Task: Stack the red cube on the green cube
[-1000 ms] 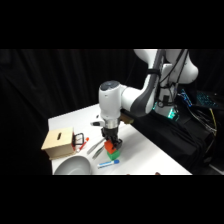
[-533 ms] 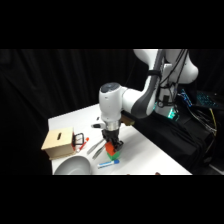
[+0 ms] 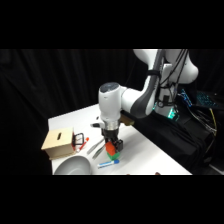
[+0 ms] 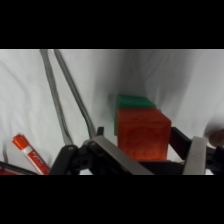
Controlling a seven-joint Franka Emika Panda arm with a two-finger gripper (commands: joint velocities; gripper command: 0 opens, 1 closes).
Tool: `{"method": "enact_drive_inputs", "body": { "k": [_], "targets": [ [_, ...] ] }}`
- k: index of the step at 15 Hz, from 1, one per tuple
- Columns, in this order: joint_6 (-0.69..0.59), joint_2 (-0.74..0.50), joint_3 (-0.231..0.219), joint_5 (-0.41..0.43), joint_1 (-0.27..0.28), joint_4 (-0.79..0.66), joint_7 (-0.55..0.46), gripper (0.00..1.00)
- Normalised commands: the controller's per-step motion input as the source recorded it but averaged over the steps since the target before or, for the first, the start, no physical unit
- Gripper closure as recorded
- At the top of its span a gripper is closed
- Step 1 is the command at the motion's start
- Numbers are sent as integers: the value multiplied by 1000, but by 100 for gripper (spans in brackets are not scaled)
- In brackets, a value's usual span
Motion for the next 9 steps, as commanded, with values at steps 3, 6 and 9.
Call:
{"method": "enact_drive_inputs", "body": {
  "k": [3, 6, 9],
  "targets": [
    [-252, -150, -83, -47, 109, 57, 138, 0],
    [-290, -189, -81, -70, 108, 47, 141, 0],
    [-329, -232, -36, -38, 78, 44, 90, 0]
  ]
}}
